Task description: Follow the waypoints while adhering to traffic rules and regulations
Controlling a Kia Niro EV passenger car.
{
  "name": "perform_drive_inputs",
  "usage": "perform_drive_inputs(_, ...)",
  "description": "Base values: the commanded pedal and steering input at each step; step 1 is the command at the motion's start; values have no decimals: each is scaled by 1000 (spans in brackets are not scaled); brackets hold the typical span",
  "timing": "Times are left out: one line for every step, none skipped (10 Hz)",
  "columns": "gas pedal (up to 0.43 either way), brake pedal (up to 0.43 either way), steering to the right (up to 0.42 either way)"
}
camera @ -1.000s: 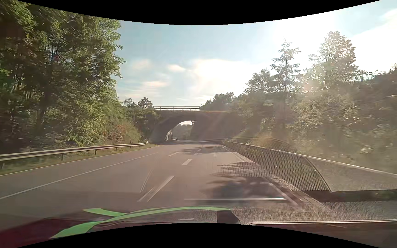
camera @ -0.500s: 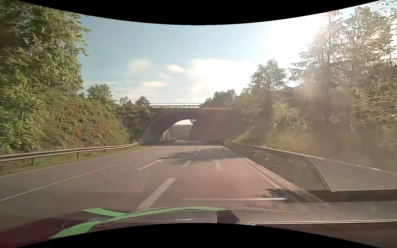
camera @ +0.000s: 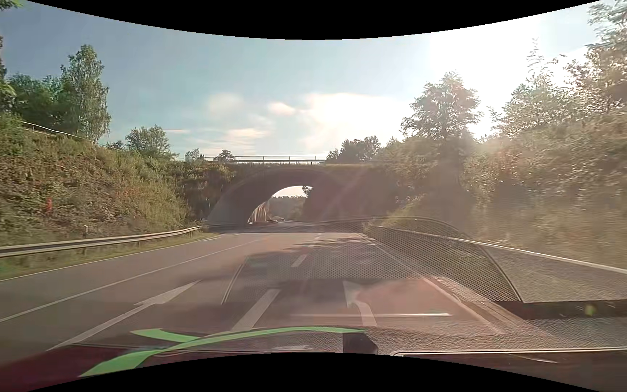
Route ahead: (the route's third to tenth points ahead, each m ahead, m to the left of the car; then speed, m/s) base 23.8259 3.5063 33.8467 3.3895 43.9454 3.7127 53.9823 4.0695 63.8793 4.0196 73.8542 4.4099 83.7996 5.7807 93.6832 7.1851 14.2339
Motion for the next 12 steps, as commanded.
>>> perform_drive_inputs(398, 0, -14)
perform_drive_inputs(370, 0, -14)
perform_drive_inputs(358, 0, -14)
perform_drive_inputs(358, 0, -14)
perform_drive_inputs(358, 0, -14)
perform_drive_inputs(358, 0, -14)
perform_drive_inputs(358, 0, -14)
perform_drive_inputs(358, 0, -14)
perform_drive_inputs(358, 0, -14)
perform_drive_inputs(350, 0, -14)
perform_drive_inputs(331, 0, -14)
perform_drive_inputs(319, 0, -14)
